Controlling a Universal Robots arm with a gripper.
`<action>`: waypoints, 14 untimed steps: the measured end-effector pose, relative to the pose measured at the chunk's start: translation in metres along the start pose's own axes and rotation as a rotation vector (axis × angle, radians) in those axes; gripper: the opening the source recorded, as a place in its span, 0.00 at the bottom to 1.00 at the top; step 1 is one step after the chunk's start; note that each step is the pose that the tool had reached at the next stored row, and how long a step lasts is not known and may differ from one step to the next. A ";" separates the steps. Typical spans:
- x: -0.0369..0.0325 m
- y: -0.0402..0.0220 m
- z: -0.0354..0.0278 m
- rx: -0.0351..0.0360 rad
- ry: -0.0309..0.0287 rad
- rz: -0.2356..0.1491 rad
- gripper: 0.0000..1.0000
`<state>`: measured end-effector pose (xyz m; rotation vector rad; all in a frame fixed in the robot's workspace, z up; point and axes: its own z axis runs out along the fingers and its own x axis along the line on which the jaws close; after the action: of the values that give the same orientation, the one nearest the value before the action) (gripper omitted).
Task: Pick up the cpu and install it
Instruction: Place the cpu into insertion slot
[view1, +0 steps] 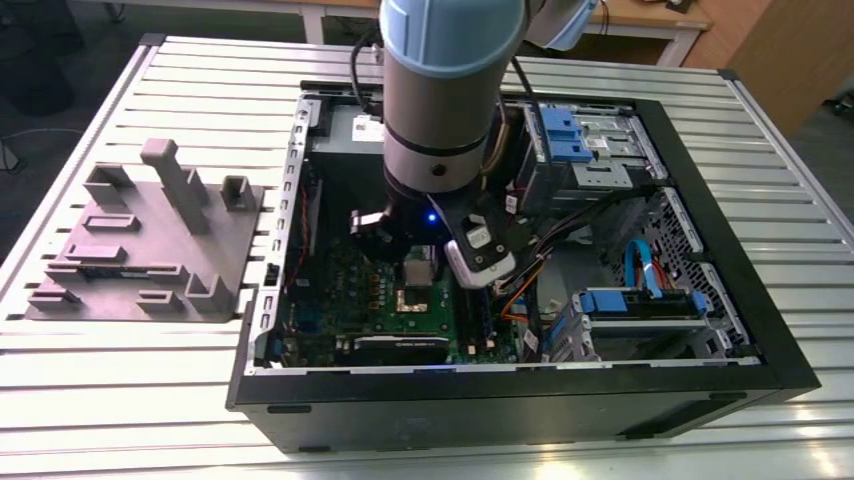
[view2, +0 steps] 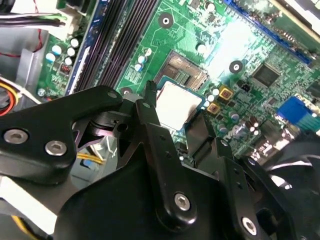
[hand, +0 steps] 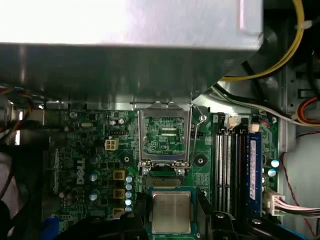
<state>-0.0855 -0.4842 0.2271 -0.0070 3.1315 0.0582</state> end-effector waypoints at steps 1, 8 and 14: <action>0.0003 -0.0002 0.0018 0.0000 0.0000 0.000 0.47; 0.0035 -0.0011 0.0164 0.0000 0.0000 0.002 0.47; 0.0054 -0.0033 0.0262 0.0003 -0.0001 0.006 0.47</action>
<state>-0.0907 -0.4865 0.2008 0.0028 3.1316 0.0578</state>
